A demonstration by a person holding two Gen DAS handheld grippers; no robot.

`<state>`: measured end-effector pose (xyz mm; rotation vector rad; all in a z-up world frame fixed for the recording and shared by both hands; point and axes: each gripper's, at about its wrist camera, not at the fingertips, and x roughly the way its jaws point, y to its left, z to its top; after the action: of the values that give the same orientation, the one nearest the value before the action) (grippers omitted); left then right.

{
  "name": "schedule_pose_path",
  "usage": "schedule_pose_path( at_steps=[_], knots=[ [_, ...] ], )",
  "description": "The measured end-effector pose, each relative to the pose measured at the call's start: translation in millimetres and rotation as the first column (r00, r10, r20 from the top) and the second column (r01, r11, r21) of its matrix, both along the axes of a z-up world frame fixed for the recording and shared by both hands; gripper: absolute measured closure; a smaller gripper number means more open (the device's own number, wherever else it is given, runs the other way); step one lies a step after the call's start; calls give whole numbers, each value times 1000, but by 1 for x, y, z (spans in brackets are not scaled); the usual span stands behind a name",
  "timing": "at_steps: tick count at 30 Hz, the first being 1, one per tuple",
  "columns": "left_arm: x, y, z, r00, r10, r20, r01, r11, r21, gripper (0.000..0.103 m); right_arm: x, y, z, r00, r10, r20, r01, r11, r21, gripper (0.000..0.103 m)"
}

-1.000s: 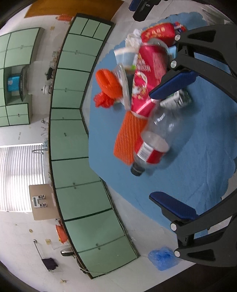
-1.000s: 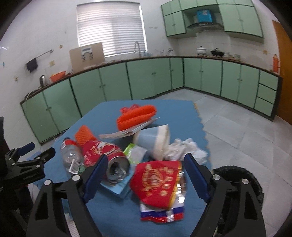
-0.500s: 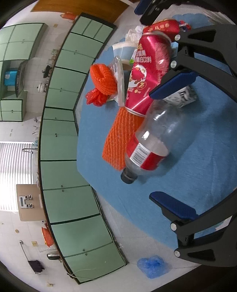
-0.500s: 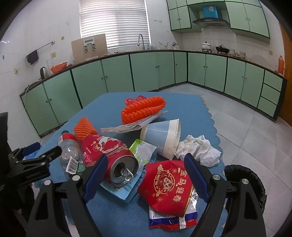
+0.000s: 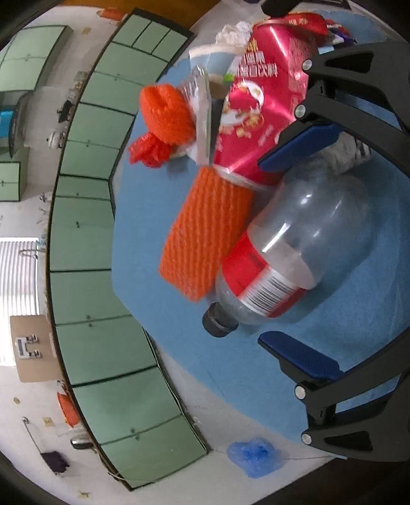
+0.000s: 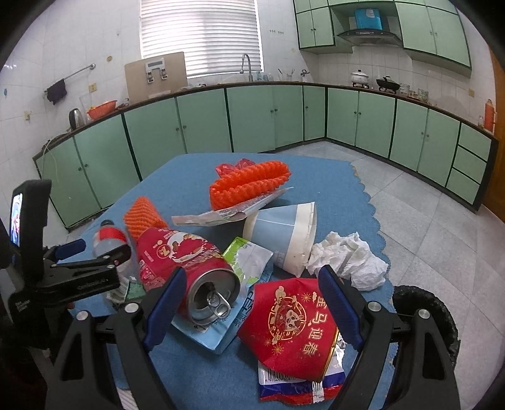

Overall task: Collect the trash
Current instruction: 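Reach the left tool to the clear Coca-Cola bottle and close on it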

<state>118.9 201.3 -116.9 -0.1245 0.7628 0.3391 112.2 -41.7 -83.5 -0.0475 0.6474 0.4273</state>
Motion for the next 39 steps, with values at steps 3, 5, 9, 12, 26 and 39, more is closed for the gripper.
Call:
schedule_pose_path(
  at_steps=[3, 5, 9, 12, 26, 39],
  knots=[
    [-8, 11, -2, 1000, 8, -12, -8, 1000, -22, 4, 1, 1, -2, 1000, 3, -8, -3, 1000, 4, 19],
    [-16, 16, 1, 1000, 18, -16, -18, 1000, -6, 4, 0, 2, -2, 1000, 7, -6, -7, 1000, 1, 19],
    [-29, 33, -5, 996, 59, -63, -63, 996, -59, 5, -1, 2, -2, 1000, 11, -5, -11, 1000, 6, 19],
    [-36, 45, -12, 994, 79, -71, -90, 983, -162, 4, -3, 3, -1, 1000, 16, -5, -16, 1000, 6, 19],
    [-31, 38, -20, 998, 21, -67, -37, 966, -257, 28, -5, -2, 1, 1000, 7, 1, -7, 1000, 2, 19],
    [-12, 42, -25, 993, 4, -116, -30, 974, -226, 33, -4, -6, -4, 1000, 6, -13, -6, 1000, -1, 19]
  ],
)
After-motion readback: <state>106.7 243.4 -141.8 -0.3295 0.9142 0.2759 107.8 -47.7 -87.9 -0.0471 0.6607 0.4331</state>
